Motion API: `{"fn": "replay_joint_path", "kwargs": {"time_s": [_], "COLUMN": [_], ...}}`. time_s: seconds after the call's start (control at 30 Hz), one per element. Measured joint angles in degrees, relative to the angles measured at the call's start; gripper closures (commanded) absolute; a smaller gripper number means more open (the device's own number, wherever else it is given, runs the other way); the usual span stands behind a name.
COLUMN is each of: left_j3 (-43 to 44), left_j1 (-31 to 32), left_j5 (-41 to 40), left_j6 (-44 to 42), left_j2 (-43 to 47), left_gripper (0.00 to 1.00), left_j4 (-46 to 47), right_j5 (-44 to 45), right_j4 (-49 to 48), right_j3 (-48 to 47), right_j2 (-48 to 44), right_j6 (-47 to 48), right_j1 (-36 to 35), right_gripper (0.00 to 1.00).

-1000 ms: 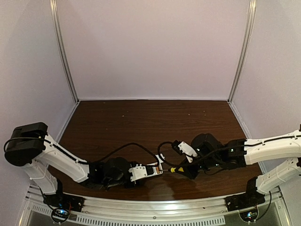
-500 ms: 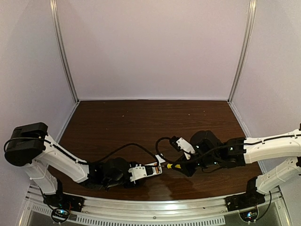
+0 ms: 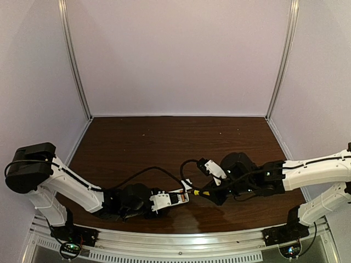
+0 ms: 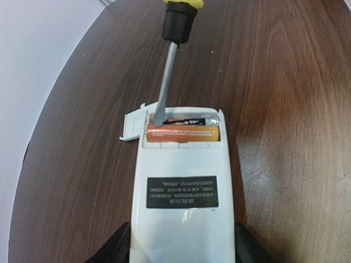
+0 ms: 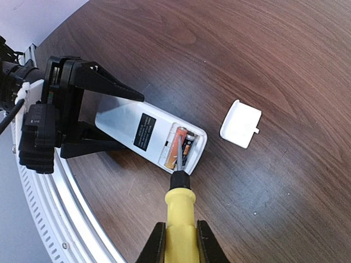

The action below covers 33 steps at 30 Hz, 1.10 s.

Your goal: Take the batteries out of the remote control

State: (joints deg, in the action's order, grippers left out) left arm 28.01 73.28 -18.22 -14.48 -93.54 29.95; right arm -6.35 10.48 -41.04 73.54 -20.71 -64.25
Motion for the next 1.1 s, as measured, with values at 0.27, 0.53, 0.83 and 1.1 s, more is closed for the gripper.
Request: {"fn": "replay_joint_path", "kwargs": {"time_s": [0.27, 0.53, 0.83, 1.1], "left_j3": [0.0, 0.0, 0.0, -0.1], "left_j1": [0.0, 0.0, -0.1, -0.1], "left_j5": [0.0, 0.1, 0.2, 0.1], "left_j6": [0.0, 0.0, 0.0, 0.0], "left_j2": [0.0, 0.0, 0.0, 0.0], "left_gripper": [1.00, 1.00, 1.00, 1.00], "left_j4": [0.1, 0.1, -0.7, -1.6], "right_j5": [1.3, 1.3, 1.2, 0.4], "right_j4": [0.0, -0.7, -2.3, -3.3], "right_j3": [0.0, 0.0, 0.0, 0.0], "right_j2": [-0.9, 0.0, 2.6, 3.9], "right_j6": [-0.1, -0.2, -0.2, 0.2], "right_j1": [0.0, 0.0, 0.0, 0.0], "right_gripper": [1.00, 1.00, 1.00, 1.00]}}
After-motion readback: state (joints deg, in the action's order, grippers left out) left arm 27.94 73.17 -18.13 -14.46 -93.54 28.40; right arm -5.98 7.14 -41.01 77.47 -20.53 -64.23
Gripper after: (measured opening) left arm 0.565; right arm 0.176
